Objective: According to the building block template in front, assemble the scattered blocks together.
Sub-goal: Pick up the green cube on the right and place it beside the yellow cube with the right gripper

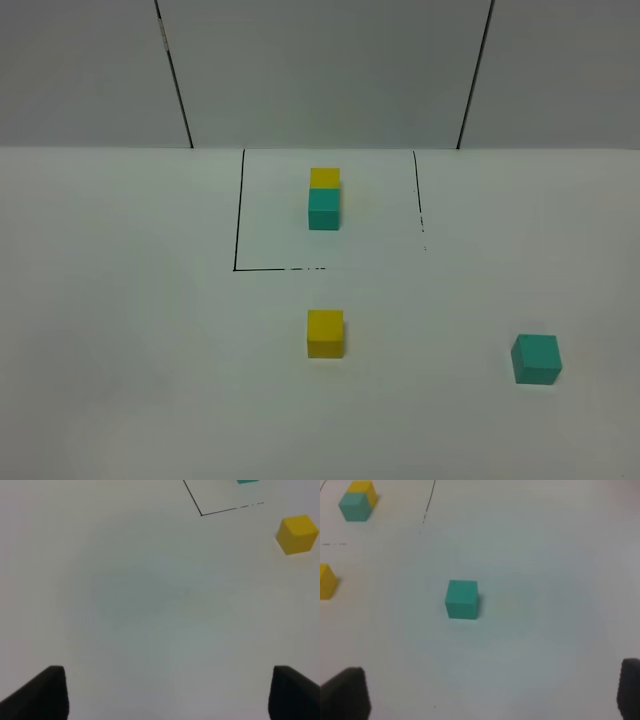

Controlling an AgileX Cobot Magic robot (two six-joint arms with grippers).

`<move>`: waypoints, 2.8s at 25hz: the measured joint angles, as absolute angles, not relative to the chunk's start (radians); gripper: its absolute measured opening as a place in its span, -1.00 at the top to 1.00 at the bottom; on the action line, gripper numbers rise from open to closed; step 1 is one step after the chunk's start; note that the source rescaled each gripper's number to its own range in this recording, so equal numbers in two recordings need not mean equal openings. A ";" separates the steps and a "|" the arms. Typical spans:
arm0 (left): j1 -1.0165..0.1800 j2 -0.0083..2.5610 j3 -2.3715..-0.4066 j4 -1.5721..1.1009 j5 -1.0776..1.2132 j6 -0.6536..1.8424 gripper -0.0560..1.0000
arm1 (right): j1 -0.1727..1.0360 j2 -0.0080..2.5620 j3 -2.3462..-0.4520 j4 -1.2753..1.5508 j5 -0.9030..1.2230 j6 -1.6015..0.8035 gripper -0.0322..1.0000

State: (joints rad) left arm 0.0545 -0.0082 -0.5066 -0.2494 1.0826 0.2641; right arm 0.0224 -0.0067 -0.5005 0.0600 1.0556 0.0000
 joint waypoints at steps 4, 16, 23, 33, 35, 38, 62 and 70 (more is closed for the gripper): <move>0.054 -0.008 -0.507 -0.249 1.083 0.264 -0.62 | 0.022 -0.007 -0.501 0.060 1.056 0.000 -1.00; 0.054 -0.008 -0.507 -0.249 1.083 0.264 -0.62 | 0.022 -0.007 -0.501 0.034 1.056 0.000 -1.00; 0.054 -0.008 -0.507 -0.249 1.083 0.264 -0.61 | 0.022 0.384 -0.580 0.101 1.055 0.034 -1.00; 0.054 -0.008 -0.507 -0.249 1.083 0.264 -0.61 | 0.031 1.307 -0.888 0.104 0.953 0.000 -1.00; 0.054 -0.008 -0.507 -0.249 1.083 0.264 -0.61 | 0.056 1.432 -0.925 0.093 0.904 0.000 -1.00; 0.054 -0.008 -0.507 -0.249 1.083 0.264 -0.61 | 0.101 1.567 -0.968 0.092 0.842 0.000 -1.00; 0.054 -0.008 -0.507 -0.249 1.083 0.265 -0.61 | 0.172 1.898 -1.037 0.107 0.641 0.046 -1.00; 0.054 -0.008 -0.507 -0.249 1.083 0.265 -0.61 | 0.172 1.917 -1.037 0.107 0.631 0.049 -1.00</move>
